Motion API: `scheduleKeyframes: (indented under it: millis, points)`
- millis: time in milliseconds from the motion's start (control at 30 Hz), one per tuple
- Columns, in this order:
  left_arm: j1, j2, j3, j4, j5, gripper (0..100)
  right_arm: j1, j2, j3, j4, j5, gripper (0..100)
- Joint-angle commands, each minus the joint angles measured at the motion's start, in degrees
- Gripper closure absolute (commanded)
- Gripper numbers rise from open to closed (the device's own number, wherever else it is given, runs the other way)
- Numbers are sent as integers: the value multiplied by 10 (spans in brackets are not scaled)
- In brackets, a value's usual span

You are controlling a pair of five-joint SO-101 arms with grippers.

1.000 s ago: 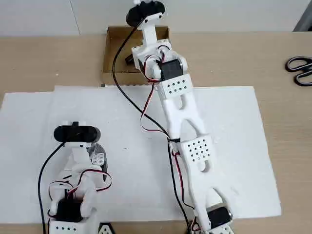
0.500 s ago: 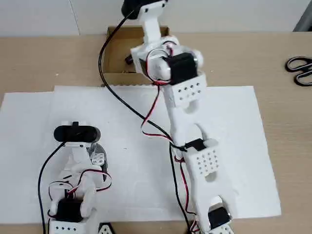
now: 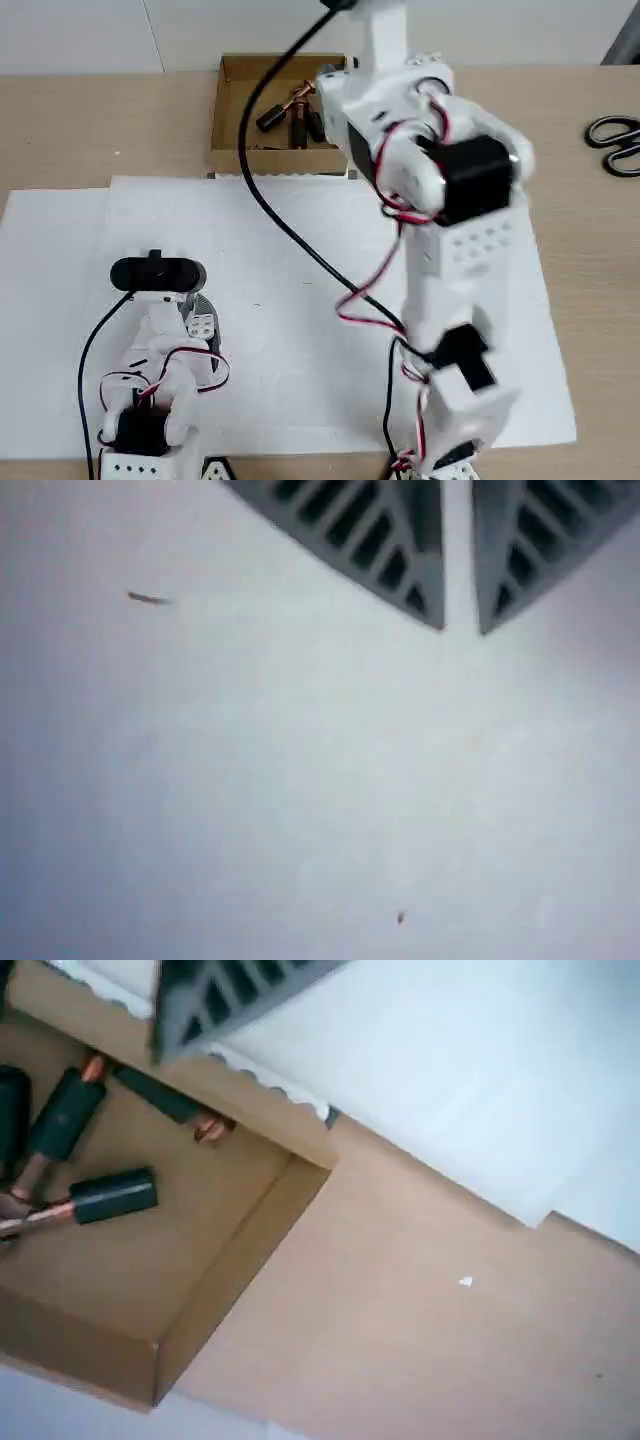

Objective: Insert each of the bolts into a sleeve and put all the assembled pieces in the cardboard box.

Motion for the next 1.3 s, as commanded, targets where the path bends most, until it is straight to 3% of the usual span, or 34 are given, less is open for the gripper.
scheduleKeyframes:
  millis: [0, 333, 567, 700, 800, 1000, 1267]
  points:
    - [-1, -5, -3, -11, -2, 994, 6, -100, 85, 0, 5, 919]
    - [-1, -5, -3, -11, -2, 994, 7, -290, 322, -2, 4, 920]
    - [-1, -5, -3, -11, -2, 994, 88, -364, 451, -3, 2, 920]
    - [-1, -5, -3, -11, -2, 994, 136, -389, 549, -4, -1, 998]
    - [-1, -5, -3, -11, -2, 994, 171, -406, 639, -6, -33, 995]
    - [-1, -5, -3, -11, -2, 994, 184, -461, 823, -58, -76, 995]
    - [-1, -5, -3, -11, -2, 994, 181, -576, 1116, -234, -73, 995]
